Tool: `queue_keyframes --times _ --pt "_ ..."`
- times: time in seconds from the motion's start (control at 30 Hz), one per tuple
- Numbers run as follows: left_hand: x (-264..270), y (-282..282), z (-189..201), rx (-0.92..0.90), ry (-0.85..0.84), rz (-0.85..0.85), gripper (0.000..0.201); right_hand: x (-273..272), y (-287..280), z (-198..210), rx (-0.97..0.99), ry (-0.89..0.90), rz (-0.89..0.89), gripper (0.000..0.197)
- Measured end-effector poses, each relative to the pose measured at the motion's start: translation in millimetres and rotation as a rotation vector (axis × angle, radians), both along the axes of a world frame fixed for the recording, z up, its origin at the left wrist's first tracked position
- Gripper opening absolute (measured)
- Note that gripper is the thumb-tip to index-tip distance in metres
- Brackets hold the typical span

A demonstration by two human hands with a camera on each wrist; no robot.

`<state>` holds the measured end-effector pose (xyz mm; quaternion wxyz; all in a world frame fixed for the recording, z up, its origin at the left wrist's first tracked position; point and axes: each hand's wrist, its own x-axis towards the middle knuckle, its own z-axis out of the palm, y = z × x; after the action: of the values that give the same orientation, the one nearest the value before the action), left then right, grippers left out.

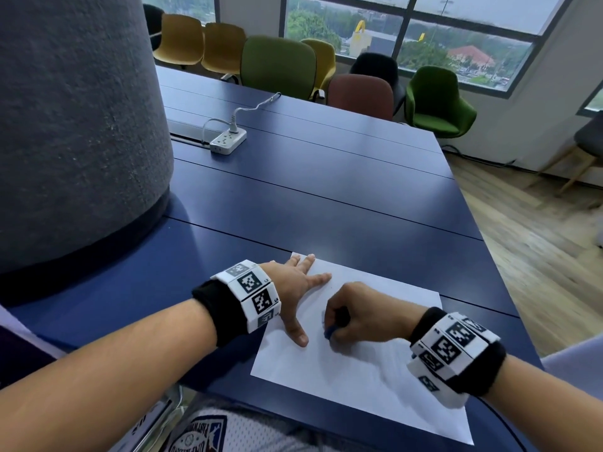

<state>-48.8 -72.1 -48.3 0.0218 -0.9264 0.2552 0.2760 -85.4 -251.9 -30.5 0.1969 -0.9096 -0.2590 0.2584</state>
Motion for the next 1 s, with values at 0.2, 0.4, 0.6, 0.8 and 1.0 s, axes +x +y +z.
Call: queue_keyframes --times 0.2,0.4,0.6,0.8,1.0 --pt "1 0 2 0.011 0.004 0.002 0.134 -9 4 1 -0.022 0.036 0.099 0.012" --pt "0 0 2 0.004 0.002 0.001 0.134 -19 2 0 -0.008 0.055 0.127 0.010" --pt "1 1 0 -0.002 0.002 -0.002 0.135 -4 -11 0 -0.008 -0.024 0.002 0.008" --pt "1 0 2 0.007 0.008 -0.005 0.134 -9 -12 0 -0.008 0.024 0.048 0.010" --pt "1 -1 0 0.012 0.008 0.003 0.135 -24 -9 -2 0.018 0.079 0.101 0.010"
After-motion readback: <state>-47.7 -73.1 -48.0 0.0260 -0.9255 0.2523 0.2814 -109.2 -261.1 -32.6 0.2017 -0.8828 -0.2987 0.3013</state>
